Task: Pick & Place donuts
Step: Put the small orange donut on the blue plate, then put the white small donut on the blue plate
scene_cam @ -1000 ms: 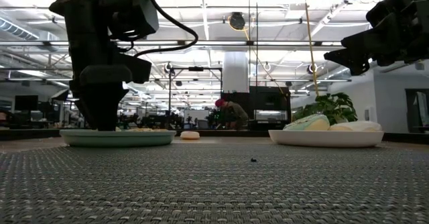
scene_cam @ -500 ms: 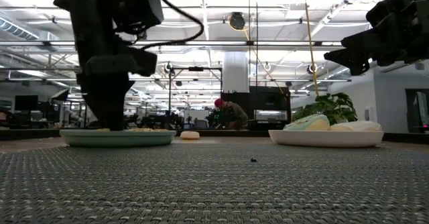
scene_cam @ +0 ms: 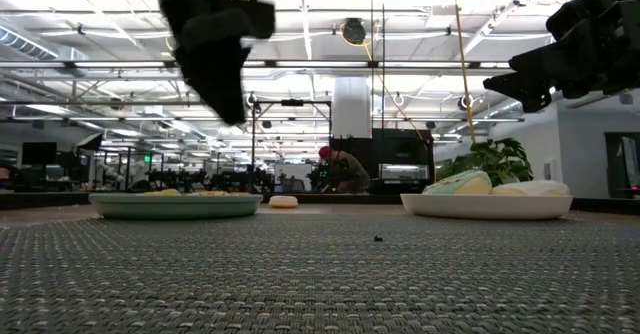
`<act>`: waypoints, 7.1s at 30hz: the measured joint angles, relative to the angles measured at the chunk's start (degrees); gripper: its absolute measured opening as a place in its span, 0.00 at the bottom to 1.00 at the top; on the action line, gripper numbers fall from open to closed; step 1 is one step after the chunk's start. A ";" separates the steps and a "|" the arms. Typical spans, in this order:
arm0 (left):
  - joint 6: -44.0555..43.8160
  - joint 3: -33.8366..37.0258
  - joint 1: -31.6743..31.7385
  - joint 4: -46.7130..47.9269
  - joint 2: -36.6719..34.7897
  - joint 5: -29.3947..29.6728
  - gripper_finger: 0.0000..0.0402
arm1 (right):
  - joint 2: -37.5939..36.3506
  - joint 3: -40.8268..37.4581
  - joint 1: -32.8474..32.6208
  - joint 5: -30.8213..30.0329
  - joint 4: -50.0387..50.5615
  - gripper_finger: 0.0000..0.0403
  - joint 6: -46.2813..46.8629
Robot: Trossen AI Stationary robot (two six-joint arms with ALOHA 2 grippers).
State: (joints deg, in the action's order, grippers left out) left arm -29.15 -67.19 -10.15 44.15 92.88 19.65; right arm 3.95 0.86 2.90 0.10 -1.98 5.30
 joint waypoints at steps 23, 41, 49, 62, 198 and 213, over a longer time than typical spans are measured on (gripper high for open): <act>13.19 -3.20 23.77 -3.29 -0.04 9.29 0.76 | 0.00 -0.01 0.00 0.00 0.00 0.62 0.02; 17.73 -3.20 47.59 -8.46 6.84 -14.16 0.66 | -0.02 0.00 0.00 0.00 0.00 0.62 0.00; 16.54 -3.20 46.12 -8.66 12.60 -11.92 0.67 | -0.02 0.00 0.02 0.00 0.02 0.62 0.02; 14.47 -3.20 48.31 -9.39 14.03 -14.27 0.75 | -0.02 0.00 0.00 0.01 0.00 0.62 0.00; -21.85 22.61 7.43 2.68 -11.76 -14.53 0.83 | 0.00 -0.01 0.01 0.01 -0.02 0.62 0.01; -21.44 22.61 12.04 1.31 -17.25 0.84 0.83 | 0.00 -0.01 0.02 0.00 -0.02 0.62 0.01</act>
State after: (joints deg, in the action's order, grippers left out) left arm -50.59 -44.58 1.89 45.46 75.64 20.49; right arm 3.95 0.86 2.91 0.10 -2.00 5.32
